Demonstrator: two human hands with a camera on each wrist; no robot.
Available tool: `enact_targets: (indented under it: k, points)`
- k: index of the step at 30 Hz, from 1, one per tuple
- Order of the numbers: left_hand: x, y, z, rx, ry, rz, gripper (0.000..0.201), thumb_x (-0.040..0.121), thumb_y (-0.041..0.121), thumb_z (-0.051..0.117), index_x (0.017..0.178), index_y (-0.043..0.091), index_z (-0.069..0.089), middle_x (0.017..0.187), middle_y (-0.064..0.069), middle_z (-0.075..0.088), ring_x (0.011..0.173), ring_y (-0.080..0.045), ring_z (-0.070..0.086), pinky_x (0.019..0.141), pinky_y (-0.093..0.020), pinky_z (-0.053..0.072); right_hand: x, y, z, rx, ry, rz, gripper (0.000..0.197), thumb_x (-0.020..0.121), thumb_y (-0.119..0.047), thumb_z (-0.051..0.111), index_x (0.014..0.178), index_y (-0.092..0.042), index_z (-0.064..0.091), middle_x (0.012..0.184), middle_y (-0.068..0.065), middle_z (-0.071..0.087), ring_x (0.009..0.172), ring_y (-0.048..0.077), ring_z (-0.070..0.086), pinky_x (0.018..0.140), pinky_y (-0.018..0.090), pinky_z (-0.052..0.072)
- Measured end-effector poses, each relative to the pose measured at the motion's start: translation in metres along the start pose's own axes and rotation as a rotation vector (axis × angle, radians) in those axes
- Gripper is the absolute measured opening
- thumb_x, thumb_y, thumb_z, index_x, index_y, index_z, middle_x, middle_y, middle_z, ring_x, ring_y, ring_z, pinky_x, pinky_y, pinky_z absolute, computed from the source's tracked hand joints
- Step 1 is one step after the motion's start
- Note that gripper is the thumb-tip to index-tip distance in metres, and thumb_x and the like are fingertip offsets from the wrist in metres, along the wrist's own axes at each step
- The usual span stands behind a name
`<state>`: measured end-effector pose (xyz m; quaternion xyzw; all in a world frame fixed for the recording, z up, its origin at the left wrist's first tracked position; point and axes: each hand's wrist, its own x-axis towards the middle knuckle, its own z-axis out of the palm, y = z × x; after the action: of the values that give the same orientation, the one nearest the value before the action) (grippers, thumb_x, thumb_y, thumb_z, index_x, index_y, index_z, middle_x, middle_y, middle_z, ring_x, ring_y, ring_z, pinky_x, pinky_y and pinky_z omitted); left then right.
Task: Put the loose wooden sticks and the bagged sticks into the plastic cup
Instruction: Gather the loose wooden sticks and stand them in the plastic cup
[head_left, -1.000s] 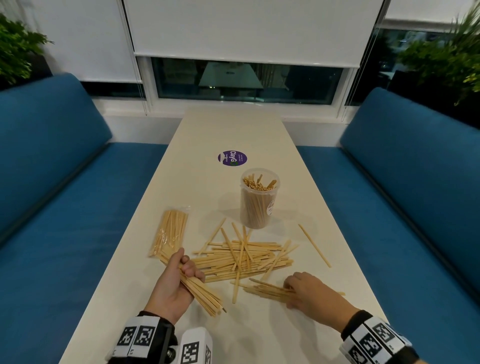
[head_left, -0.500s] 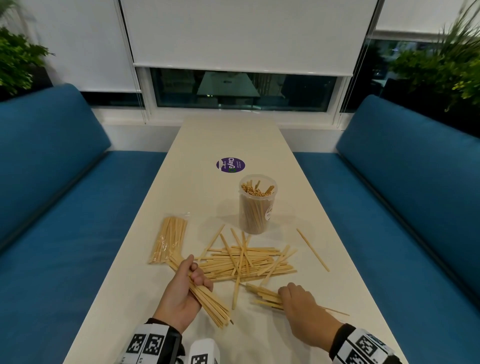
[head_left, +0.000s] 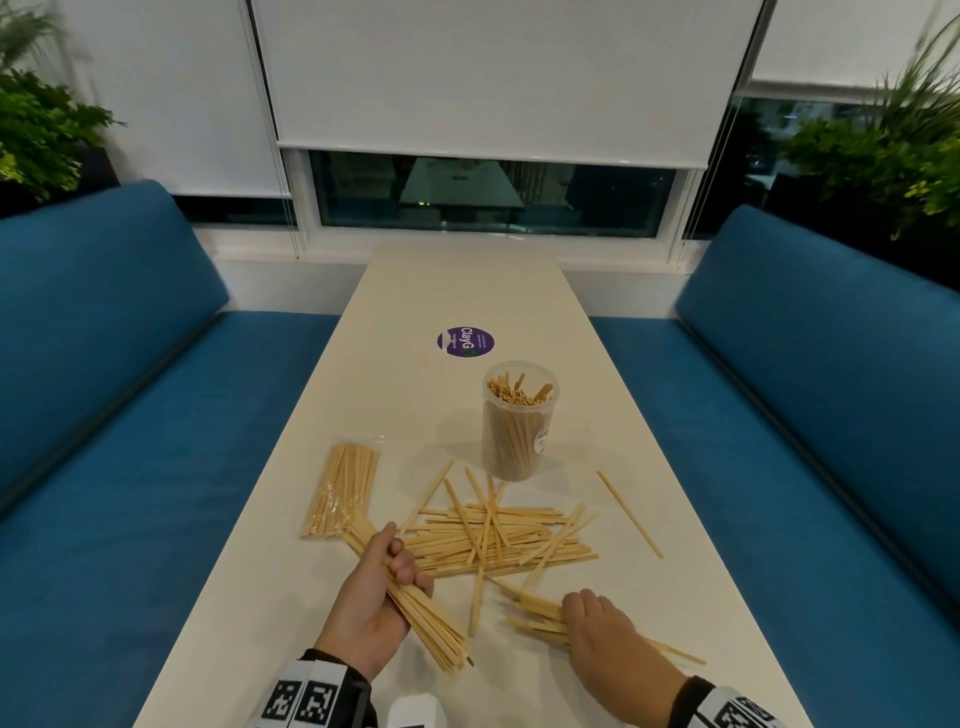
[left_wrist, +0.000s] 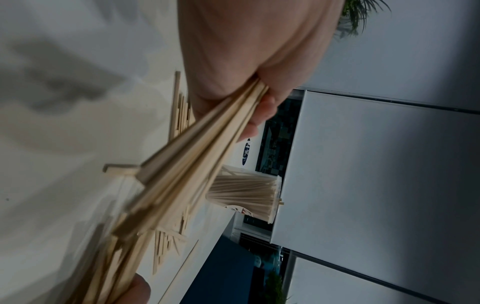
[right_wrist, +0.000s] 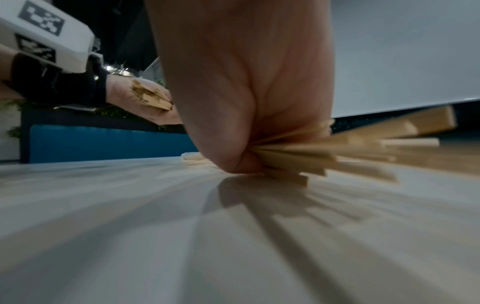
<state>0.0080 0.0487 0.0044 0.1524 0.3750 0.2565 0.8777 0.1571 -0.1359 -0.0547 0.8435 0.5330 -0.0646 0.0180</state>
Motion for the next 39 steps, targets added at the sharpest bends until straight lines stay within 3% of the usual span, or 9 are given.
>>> enact_targets:
  k: [4, 12, 18, 22, 24, 26, 30, 35, 39]
  points:
    - [0.002, 0.0, -0.001, 0.013, 0.003, 0.008, 0.034, 0.095, 0.028, 0.048, 0.064, 0.014, 0.041, 0.04, 0.005, 0.034, 0.03, -0.006, 0.033, 0.036, -0.018, 0.041, -0.001, 0.0, -0.016, 0.156, -0.11, 0.007, 0.033, 0.092, -0.004, 0.024, 0.121, -0.013, 0.037, 0.115, 0.006, 0.044, 0.091, 0.02, 0.043, 0.086, 0.031, 0.039]
    - [-0.004, -0.018, 0.017, 0.294, -0.019, 0.058, 0.038, 0.086, 0.047, 0.05, 0.069, 0.013, 0.043, 0.043, 0.005, 0.031, 0.033, -0.007, 0.032, 0.039, -0.022, 0.039, 0.007, -0.008, -0.082, 0.687, -0.244, -0.034, 0.009, 0.097, -0.025, 0.031, 0.094, -0.017, 0.035, 0.084, 0.0, 0.037, 0.071, 0.012, 0.033, 0.068, 0.029, 0.034]
    - [-0.016, -0.029, 0.046, 0.576, -0.116, 0.158, 0.068, 0.057, 0.057, 0.061, 0.098, 0.003, 0.056, 0.059, -0.001, 0.036, 0.048, -0.012, 0.033, 0.044, -0.023, 0.035, 0.014, -0.041, -0.11, 1.075, -0.209, -0.081, 0.015, 0.098, -0.016, 0.031, 0.111, -0.01, 0.038, 0.078, -0.003, 0.038, 0.069, 0.01, 0.035, 0.065, 0.021, 0.036]
    - [-0.022, -0.029, 0.059, 0.673, -0.219, 0.267, 0.066, 0.051, 0.054, 0.066, 0.096, 0.007, 0.06, 0.067, -0.005, 0.064, 0.053, -0.016, 0.062, 0.045, -0.025, 0.047, 0.023, -0.058, -0.117, 1.063, -0.129, -0.153, 0.01, 0.099, -0.013, 0.03, 0.102, -0.018, 0.037, 0.083, -0.008, 0.04, 0.064, -0.006, 0.043, 0.063, 0.011, 0.037]
    - [-0.021, -0.028, 0.06, 0.676, -0.227, 0.315, 0.07, 0.049, 0.057, 0.066, 0.099, 0.008, 0.059, 0.081, -0.011, 0.071, 0.07, -0.018, 0.07, 0.05, -0.024, 0.052, 0.028, -0.061, -0.117, 1.054, -0.082, -0.179, 0.024, 0.1, -0.015, 0.031, 0.123, -0.014, 0.034, 0.1, -0.008, 0.045, 0.078, -0.016, 0.046, 0.07, 0.006, 0.04]
    - [-0.018, -0.028, 0.059, 0.658, -0.211, 0.368, 0.081, 0.042, 0.065, 0.068, 0.1, 0.009, 0.061, 0.089, -0.012, 0.072, 0.084, -0.021, 0.07, 0.059, -0.024, 0.053, 0.03, -0.063, -0.119, 1.038, -0.055, -0.207, 0.035, 0.1, -0.016, 0.031, 0.134, -0.018, 0.028, 0.122, -0.007, 0.043, 0.107, -0.012, 0.043, 0.09, 0.007, 0.038]
    - [-0.019, -0.028, 0.06, 0.651, -0.184, 0.44, 0.059, 0.053, 0.052, 0.067, 0.099, 0.015, 0.062, 0.091, -0.004, 0.072, 0.089, -0.016, 0.068, 0.074, -0.028, 0.052, 0.032, -0.068, -0.124, 0.983, -0.052, -0.218, 0.044, 0.1, -0.016, 0.029, 0.14, -0.027, 0.015, 0.136, -0.009, 0.03, 0.126, -0.002, 0.026, 0.097, 0.0, 0.021]
    - [-0.017, -0.022, 0.064, 0.67, -0.127, 0.466, 0.022, 0.082, 0.025, 0.067, 0.1, 0.012, 0.064, 0.093, -0.011, 0.071, 0.089, -0.021, 0.069, 0.078, -0.031, 0.052, 0.042, -0.07, -0.112, 0.921, -0.028, -0.194, 0.051, 0.097, -0.028, 0.031, 0.145, -0.026, 0.014, 0.133, 0.001, 0.035, 0.125, 0.011, 0.036, 0.11, 0.023, 0.029]
    - [-0.013, -0.019, 0.067, 0.594, -0.047, 0.478, 0.014, 0.087, 0.016, 0.061, 0.1, 0.012, 0.064, 0.091, -0.013, 0.071, 0.087, -0.026, 0.069, 0.074, -0.034, 0.054, 0.041, -0.067, -0.115, 0.972, 0.097, -0.204, 0.048, 0.095, -0.033, 0.043, 0.14, -0.038, 0.029, 0.124, -0.005, 0.048, 0.115, 0.003, 0.044, 0.101, 0.02, 0.037]
